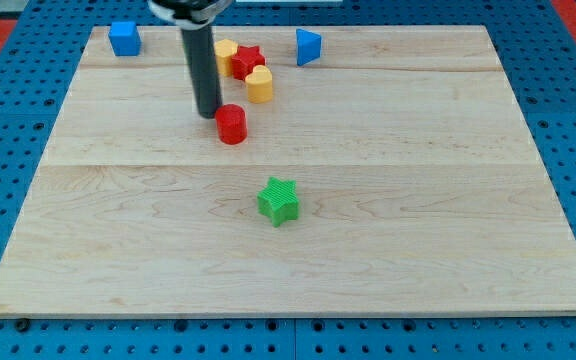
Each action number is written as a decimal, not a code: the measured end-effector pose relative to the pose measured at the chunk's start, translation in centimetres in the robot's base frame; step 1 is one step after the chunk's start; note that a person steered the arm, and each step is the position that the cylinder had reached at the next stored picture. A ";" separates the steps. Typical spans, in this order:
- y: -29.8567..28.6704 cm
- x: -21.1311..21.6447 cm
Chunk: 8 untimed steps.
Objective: Move the red circle towards right and a bit up
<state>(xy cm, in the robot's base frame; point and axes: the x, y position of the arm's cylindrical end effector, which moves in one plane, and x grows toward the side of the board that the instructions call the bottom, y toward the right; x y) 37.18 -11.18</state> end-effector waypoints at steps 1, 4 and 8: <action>-1.8 2.2; 14.5 0.7; 19.8 3.3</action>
<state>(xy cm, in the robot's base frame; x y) 40.47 8.65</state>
